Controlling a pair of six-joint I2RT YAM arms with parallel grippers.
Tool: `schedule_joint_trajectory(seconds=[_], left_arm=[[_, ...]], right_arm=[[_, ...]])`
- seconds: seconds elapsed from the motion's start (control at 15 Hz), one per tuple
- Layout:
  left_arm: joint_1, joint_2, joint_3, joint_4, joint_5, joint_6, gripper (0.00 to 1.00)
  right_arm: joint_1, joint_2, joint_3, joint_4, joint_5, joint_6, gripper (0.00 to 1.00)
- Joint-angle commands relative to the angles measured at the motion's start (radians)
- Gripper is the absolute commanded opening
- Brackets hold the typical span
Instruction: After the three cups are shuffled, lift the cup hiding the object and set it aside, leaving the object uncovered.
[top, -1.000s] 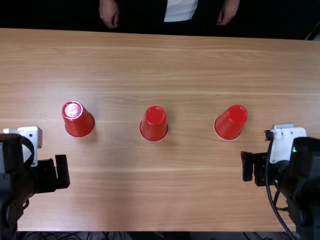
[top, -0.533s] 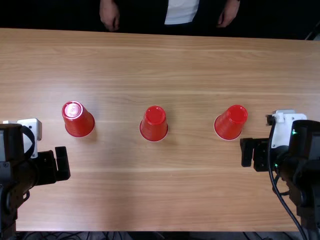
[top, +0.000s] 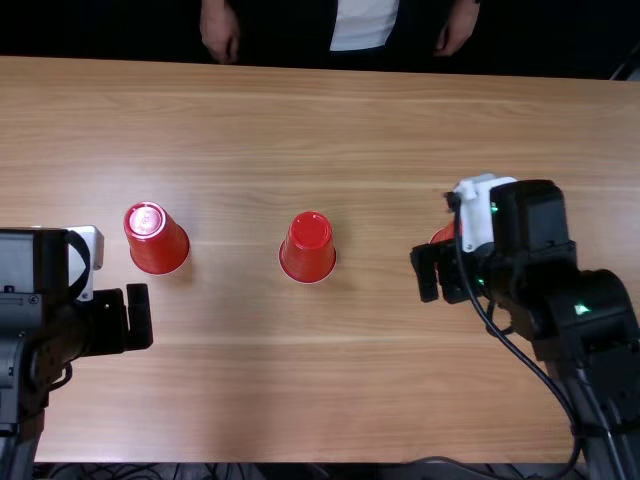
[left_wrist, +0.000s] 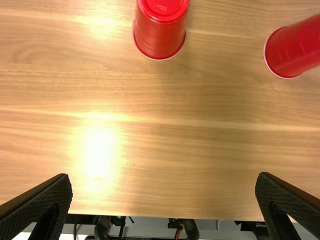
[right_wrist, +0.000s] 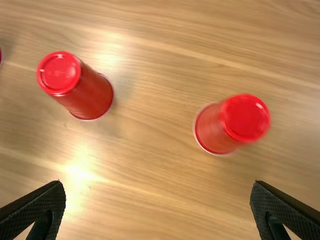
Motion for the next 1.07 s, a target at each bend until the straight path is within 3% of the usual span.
schedule_joint_trajectory(seconds=[0.0, 0.27, 0.73, 0.87, 1.0], left_arm=[[-0.012, 0.012, 0.032, 0.000, 0.001, -0.003, 1.00], [-0.012, 0.012, 0.030, 0.007, -0.001, -0.003, 1.00], [-0.012, 0.009, 0.030, 0.011, -0.001, -0.003, 1.00], [-0.012, 0.006, 0.026, 0.020, -0.001, -0.001, 1.00], [-0.012, 0.003, 0.023, 0.026, 0.001, 0.000, 1.00]], right_arm=[[0.050, 0.037, 0.039, 0.035, -0.010, 0.008, 1.00], [0.147, 0.156, 0.084, 0.155, -0.010, 0.052, 1.00], [0.239, 0.307, 0.113, 0.245, -0.010, 0.060, 1.00], [0.254, 0.344, 0.111, 0.271, -0.008, 0.078, 1.00], [0.265, 0.369, 0.111, 0.273, -0.008, 0.078, 1.00]])
